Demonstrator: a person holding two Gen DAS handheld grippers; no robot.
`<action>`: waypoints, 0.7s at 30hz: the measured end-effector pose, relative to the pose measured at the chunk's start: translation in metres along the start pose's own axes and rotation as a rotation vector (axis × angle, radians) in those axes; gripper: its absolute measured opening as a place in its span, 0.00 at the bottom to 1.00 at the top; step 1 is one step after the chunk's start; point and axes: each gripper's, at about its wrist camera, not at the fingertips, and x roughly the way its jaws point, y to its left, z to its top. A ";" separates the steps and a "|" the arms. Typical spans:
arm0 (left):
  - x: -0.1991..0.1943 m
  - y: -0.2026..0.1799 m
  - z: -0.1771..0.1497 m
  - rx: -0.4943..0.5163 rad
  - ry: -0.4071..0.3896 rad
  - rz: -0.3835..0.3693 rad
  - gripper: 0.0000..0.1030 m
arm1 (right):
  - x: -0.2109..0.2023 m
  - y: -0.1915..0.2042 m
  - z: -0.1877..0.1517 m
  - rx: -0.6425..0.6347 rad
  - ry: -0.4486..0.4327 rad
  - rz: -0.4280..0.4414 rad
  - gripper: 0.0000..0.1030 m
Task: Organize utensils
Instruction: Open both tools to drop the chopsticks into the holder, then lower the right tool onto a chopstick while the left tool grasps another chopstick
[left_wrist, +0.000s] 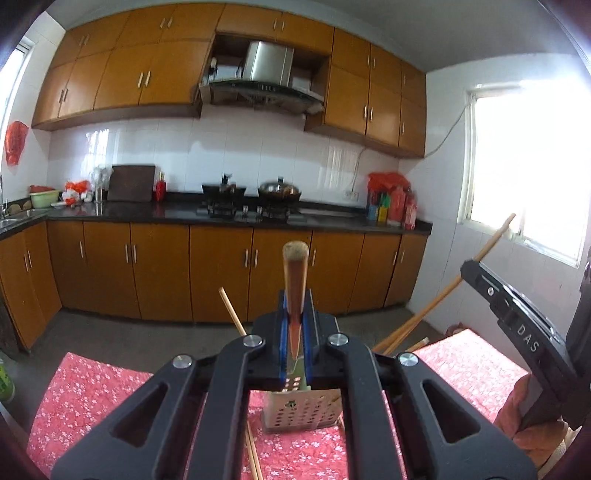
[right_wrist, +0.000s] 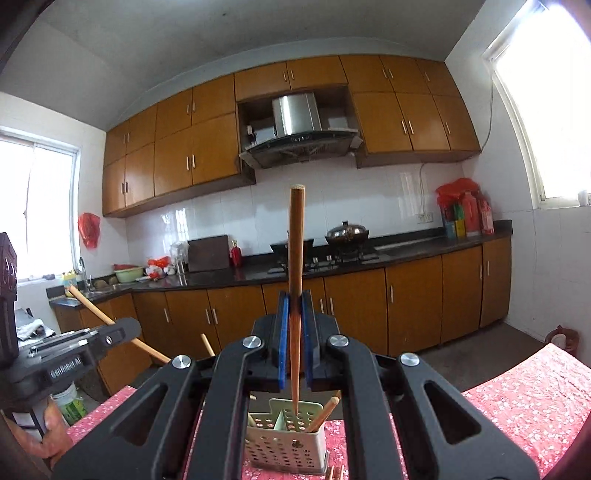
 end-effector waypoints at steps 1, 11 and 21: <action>0.009 0.000 -0.003 0.002 0.017 0.004 0.07 | 0.010 -0.002 -0.005 0.005 0.020 -0.003 0.07; 0.049 0.013 -0.029 -0.026 0.116 0.023 0.15 | 0.032 -0.008 -0.031 0.048 0.145 0.009 0.40; -0.005 0.026 -0.027 -0.048 0.049 0.070 0.29 | -0.021 -0.019 -0.019 0.032 0.113 -0.037 0.42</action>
